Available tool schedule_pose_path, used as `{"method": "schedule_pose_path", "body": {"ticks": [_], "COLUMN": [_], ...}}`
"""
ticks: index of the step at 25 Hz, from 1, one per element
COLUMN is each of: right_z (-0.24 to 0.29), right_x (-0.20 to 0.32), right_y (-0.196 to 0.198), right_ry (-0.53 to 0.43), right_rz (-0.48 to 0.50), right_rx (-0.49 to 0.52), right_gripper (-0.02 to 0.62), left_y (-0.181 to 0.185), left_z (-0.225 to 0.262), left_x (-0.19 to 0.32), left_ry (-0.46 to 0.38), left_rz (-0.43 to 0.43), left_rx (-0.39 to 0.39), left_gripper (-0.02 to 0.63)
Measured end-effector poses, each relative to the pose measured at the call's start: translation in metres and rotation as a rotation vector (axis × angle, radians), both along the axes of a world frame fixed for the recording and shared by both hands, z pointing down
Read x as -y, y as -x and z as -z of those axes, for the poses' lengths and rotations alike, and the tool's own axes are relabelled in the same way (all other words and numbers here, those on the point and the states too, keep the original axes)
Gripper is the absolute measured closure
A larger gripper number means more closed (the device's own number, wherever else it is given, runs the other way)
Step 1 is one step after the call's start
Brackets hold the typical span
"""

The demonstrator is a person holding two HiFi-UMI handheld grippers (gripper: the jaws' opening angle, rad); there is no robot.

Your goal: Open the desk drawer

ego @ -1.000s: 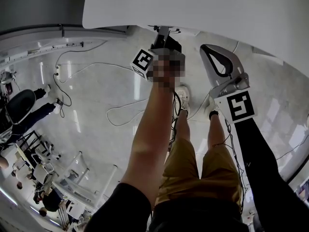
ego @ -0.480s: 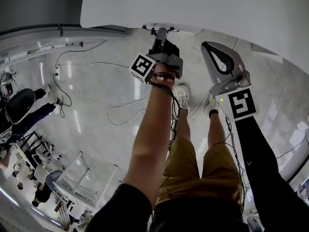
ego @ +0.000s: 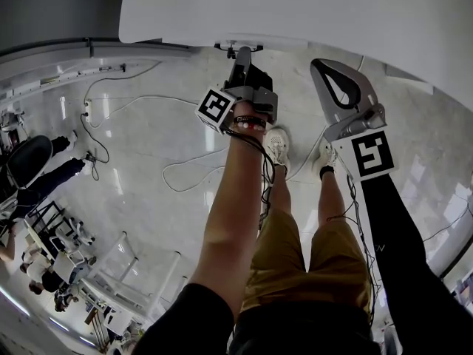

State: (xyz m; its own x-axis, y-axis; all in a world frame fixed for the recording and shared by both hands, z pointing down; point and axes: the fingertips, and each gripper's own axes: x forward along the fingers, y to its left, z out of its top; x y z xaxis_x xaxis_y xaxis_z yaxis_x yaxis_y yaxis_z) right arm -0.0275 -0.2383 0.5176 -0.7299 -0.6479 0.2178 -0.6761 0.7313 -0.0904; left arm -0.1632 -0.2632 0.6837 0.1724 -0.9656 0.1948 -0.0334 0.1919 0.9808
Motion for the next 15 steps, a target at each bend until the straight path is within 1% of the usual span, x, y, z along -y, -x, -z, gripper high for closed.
{"method": "schedule_pose_path", "body": {"ticks": [4,9,15], "right_z": [-0.003,-0.003,-0.005], "right_x": [-0.011,-0.002,-0.003], "right_y": [-0.003,-0.008,-0.008], "right_ry": [-0.001,0.000,0.006], "right_rz": [-0.013,-0.014,-0.015], "right_rx": [-0.006,-0.009,-0.015], "right_gripper": [0.595,0.595,0.595], "left_y": [0.001,-0.001,-0.002], "left_z": [0.001,0.005,0.008], "left_x": [-0.014,-0.008,-0.016], "left_ry": [-0.011,-0.014,-0.017], "left_rz": [0.001,0.005,0.004], "left_rx": [-0.003,-0.009,-0.020], "left_gripper": [0.580,0.580,0.580]}}
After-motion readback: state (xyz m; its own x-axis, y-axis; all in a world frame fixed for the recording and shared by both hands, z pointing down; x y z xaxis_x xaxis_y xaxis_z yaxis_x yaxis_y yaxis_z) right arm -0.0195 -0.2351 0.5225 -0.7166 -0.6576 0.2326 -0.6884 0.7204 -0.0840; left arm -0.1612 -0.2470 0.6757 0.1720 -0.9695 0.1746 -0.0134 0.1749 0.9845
